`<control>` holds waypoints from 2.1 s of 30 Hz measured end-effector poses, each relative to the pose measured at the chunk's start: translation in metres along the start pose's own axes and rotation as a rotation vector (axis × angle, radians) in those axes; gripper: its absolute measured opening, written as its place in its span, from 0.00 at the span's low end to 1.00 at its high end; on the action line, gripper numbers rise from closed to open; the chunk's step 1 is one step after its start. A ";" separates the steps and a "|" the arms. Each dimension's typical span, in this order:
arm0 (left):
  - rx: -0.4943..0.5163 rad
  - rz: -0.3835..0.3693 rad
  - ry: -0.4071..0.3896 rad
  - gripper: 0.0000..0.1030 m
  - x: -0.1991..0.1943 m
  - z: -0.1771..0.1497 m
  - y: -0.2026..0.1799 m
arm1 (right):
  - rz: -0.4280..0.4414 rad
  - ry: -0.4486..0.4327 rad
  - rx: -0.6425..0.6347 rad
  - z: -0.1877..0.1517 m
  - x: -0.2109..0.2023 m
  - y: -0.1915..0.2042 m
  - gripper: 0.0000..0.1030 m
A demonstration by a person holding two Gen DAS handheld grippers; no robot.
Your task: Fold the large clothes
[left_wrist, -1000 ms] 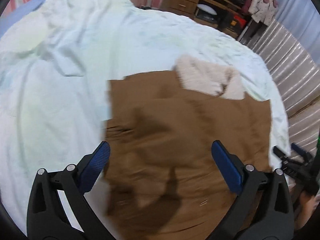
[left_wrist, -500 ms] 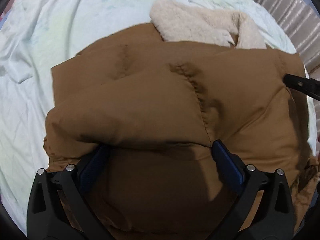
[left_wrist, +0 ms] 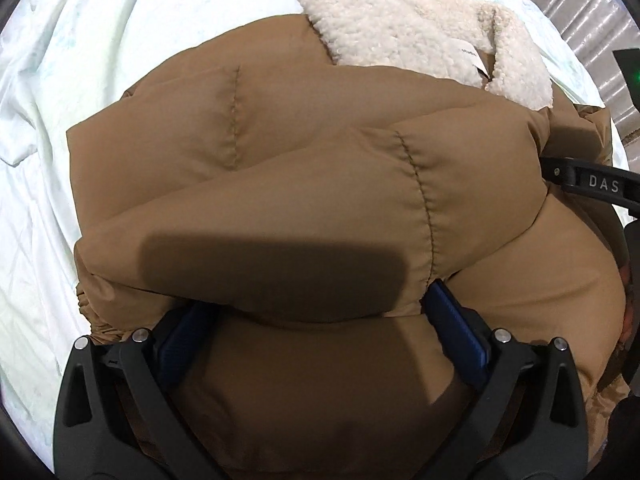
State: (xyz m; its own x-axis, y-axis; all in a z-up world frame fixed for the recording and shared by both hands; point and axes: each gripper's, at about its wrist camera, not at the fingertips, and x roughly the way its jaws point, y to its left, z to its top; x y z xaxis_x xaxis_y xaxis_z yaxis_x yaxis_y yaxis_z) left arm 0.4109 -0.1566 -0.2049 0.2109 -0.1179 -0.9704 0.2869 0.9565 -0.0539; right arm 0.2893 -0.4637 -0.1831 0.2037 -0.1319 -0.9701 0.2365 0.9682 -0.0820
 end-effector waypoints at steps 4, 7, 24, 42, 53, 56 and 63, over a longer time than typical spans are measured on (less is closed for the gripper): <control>-0.007 0.018 -0.010 0.97 0.000 -0.008 -0.003 | -0.025 0.027 -0.003 0.006 0.005 0.004 0.99; -0.009 0.025 0.003 0.97 0.000 -0.009 -0.006 | -0.033 0.022 0.002 0.008 0.008 0.006 0.99; 0.051 -0.025 -0.010 0.97 -0.075 -0.057 -0.042 | 0.154 -0.158 0.044 -0.095 -0.101 -0.051 0.99; 0.068 0.034 0.076 0.97 0.004 -0.044 -0.048 | 0.120 -0.098 -0.060 -0.117 -0.017 -0.027 0.99; 0.072 0.055 0.045 0.97 -0.001 -0.057 -0.033 | 0.089 -0.129 -0.038 -0.101 -0.002 -0.021 0.99; 0.076 0.054 0.018 0.97 -0.008 -0.058 -0.028 | 0.094 -0.130 -0.039 -0.100 -0.002 -0.022 0.99; 0.067 0.080 -0.081 0.97 -0.056 -0.097 -0.025 | 0.093 -0.158 -0.024 -0.116 -0.019 -0.030 0.98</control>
State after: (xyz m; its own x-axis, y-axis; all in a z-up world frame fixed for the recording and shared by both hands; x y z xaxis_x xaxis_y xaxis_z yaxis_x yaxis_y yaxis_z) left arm 0.3010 -0.1481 -0.1720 0.3098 -0.0661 -0.9485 0.3270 0.9441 0.0410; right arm 0.1684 -0.4658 -0.1886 0.3706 -0.0711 -0.9261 0.1876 0.9822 -0.0004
